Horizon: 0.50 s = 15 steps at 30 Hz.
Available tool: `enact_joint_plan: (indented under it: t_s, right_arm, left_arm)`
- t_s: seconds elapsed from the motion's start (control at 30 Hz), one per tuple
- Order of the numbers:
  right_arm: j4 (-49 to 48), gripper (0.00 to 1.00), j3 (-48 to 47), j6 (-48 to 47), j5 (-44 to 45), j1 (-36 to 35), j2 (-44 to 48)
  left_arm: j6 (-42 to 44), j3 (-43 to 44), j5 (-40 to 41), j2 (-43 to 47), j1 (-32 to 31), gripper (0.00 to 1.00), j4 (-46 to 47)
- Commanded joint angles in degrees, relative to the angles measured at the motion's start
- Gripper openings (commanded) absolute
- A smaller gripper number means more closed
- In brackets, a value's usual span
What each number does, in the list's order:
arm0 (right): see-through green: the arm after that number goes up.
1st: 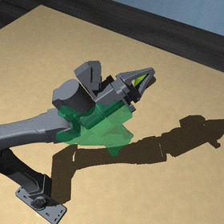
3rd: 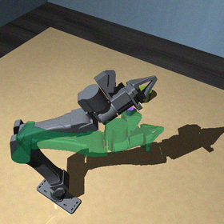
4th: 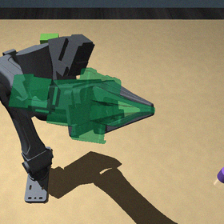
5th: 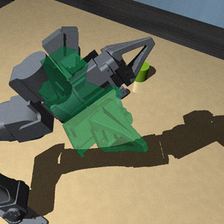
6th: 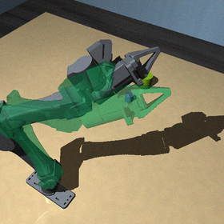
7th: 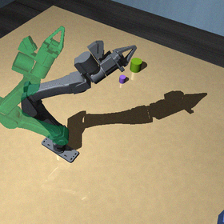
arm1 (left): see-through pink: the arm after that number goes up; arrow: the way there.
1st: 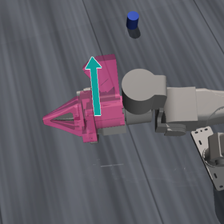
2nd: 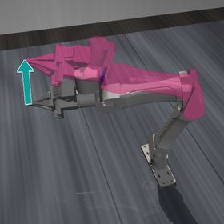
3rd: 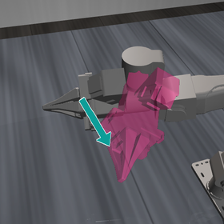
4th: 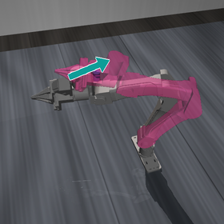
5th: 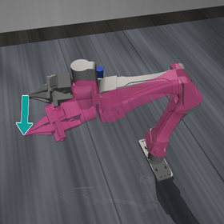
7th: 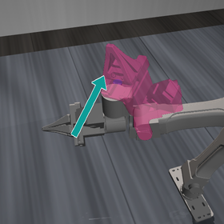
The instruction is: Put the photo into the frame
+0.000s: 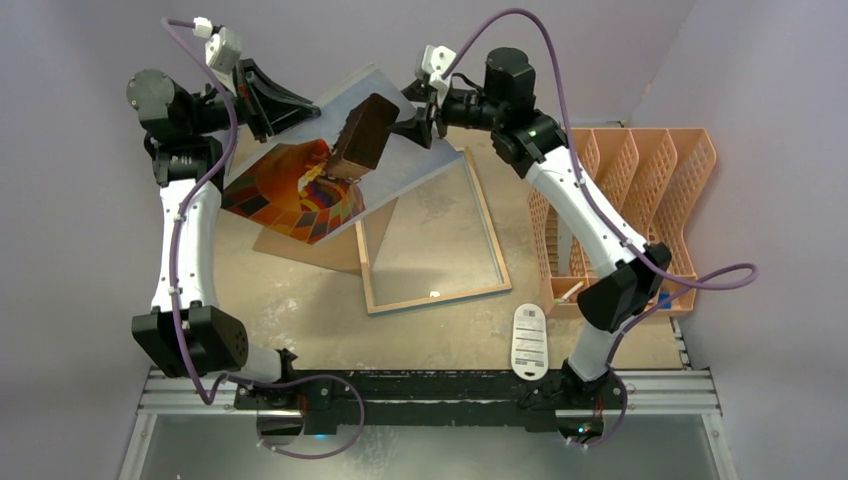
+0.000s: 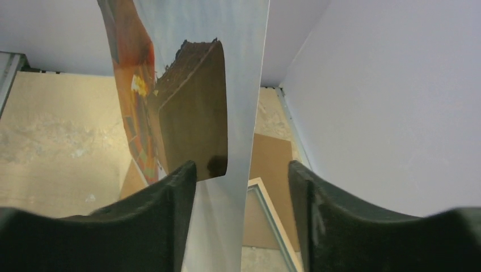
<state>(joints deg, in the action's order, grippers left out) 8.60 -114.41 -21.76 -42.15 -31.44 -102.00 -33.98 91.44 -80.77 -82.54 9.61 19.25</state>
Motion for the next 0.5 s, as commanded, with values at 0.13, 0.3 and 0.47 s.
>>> enact_joint_plan:
  t_s: [0.13, 0.3, 0.47]
  right_arm:
    - [-1.03, 0.45, 3.68, -0.24, -2.86, 0.06, 4.95]
    - [-0.99, 0.10, 4.18, -0.04, -1.86, 0.01, 5.67]
    - [-3.18, 0.00, 5.70, 1.08, 1.57, 0.02, 7.42]
  left_arm:
    - [-0.90, 2.43, 2.01, -0.84, -0.20, 0.00, 2.38]
    - [1.83, 2.96, 4.79, -1.39, -0.20, 0.00, -1.64]
    - [9.84, 4.31, 9.82, -0.86, -0.20, 0.15, -10.97]
